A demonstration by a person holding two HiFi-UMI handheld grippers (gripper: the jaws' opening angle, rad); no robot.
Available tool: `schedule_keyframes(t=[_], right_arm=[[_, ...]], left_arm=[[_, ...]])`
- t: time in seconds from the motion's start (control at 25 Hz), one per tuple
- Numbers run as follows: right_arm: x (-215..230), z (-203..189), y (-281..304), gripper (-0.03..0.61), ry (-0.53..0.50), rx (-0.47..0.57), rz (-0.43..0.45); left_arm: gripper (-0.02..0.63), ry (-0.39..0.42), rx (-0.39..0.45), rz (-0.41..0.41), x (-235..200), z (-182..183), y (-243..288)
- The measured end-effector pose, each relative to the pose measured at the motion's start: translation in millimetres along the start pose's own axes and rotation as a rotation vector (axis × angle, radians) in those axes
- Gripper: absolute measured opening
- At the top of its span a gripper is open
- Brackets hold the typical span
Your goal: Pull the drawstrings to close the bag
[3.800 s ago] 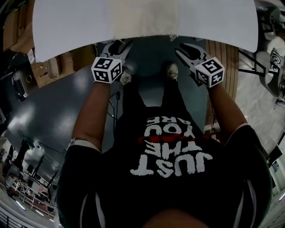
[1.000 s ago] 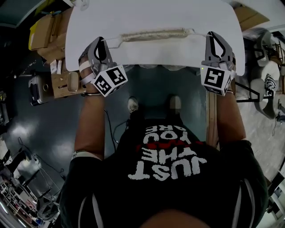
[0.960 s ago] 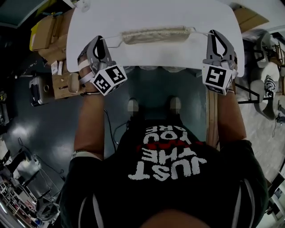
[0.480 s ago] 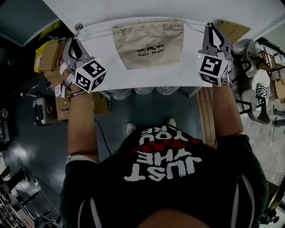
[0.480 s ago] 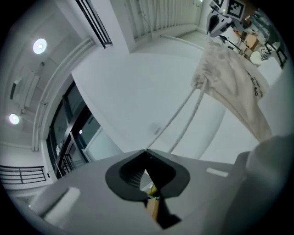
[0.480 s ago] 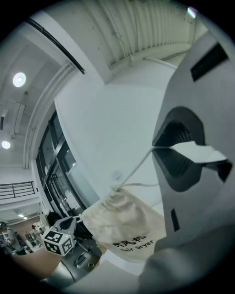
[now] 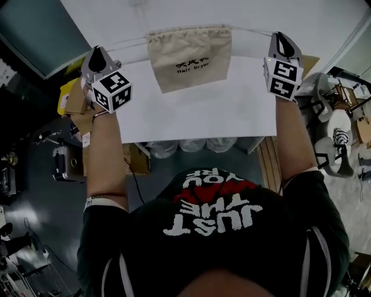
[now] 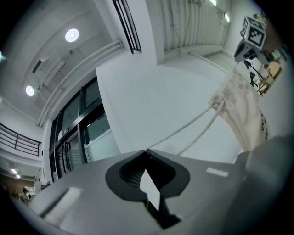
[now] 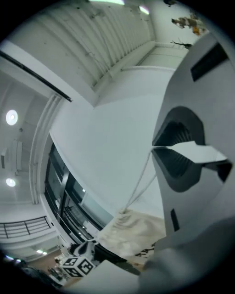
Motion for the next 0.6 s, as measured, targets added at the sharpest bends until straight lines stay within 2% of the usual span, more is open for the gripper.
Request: schedule_keyframes(t=[0.12, 0.28, 0.36, 0.44, 0.6], right_arm=[[13, 17, 18, 0.017, 0.103, 0.018, -0.001], [20, 32, 35, 0.014, 0.206, 0.028, 0.027], [22, 34, 39, 0.012, 0.258, 0.03, 0.051], [23, 37, 40, 0.012, 0.267, 0.039, 0.063], [22, 44, 38, 0.012, 0.255, 0.058, 0.07]], left_arm=[[0.009, -0.088, 0.002, -0.022, -8, 14, 22], [0.009, -0.153, -0.008, -0.057, -18, 26, 37], [0.009, -0.237, -0.026, -0.089, -24, 29, 41], [0.009, -0.303, -0.038, -0.097, -30, 32, 43], [0.009, -0.327, -0.039, -0.078, -37, 34, 42]])
Point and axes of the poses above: the fingertips, and each gripper's own axes: y forward along the fingers, x to its right, z out of its top, the point moved 9 cm from there along -y, backward along the fingers, and after that the axes turned 8 degrees about -y, right-handed, at the moved point
